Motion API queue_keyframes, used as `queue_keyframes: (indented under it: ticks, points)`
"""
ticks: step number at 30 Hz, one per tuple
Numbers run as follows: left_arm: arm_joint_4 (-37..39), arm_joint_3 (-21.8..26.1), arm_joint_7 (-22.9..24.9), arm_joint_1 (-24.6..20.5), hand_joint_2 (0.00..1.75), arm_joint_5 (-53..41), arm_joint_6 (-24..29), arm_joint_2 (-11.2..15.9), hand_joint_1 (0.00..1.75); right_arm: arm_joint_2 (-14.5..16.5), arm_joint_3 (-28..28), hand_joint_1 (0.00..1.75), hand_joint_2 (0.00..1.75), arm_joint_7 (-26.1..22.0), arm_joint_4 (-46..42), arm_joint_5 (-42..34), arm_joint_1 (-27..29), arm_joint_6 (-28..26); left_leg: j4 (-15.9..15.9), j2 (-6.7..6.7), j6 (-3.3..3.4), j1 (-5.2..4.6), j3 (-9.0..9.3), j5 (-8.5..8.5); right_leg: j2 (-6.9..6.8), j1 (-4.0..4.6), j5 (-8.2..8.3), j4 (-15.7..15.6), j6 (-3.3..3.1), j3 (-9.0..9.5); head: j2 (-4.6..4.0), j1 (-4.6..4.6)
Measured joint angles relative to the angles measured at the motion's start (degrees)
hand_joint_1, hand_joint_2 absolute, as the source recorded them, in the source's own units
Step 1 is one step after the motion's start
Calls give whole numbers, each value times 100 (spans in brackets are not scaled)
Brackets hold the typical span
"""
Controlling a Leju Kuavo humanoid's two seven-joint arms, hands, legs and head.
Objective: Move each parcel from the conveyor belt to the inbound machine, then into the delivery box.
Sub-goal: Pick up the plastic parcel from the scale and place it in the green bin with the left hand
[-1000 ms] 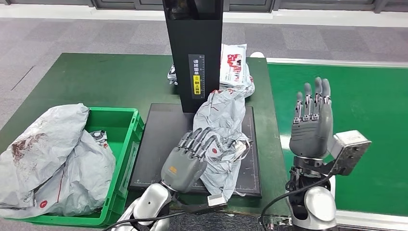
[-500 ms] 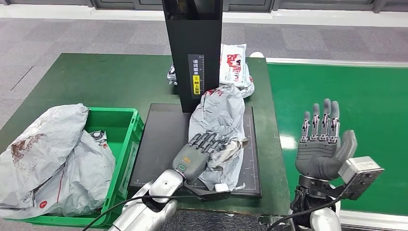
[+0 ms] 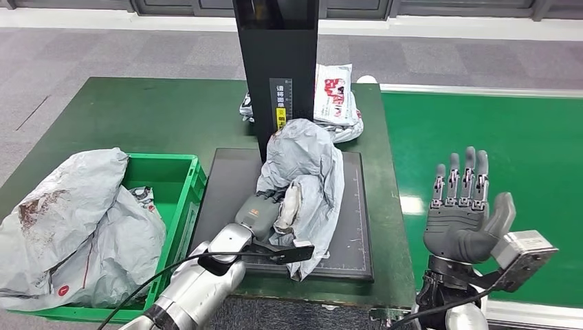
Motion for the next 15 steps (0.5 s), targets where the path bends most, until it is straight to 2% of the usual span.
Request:
queue_keyframes:
  ticks: [6,11,15]
  points:
    - [132,273,93,-71,175,-115,243,-40,175,1,0,0,0,10,-8,-19,64,-21,-1,4,1,2,12,-7,2,1,-9,0,-1,25,0,-1]
    - [-5,642,165,38,175,45,937,-78,175,1,0,0,0,19,-120,-19,208,-36,-1,2,-5,2,30,7,2,3,-4,0,-4,15,0,-1]
    - [-341,977,-223,184,175,756,1570,-134,175,12,0,0,0,32,-184,-17,283,-42,-1,1,-4,2,23,4,2,3,-6,0,-2,10,0,1]
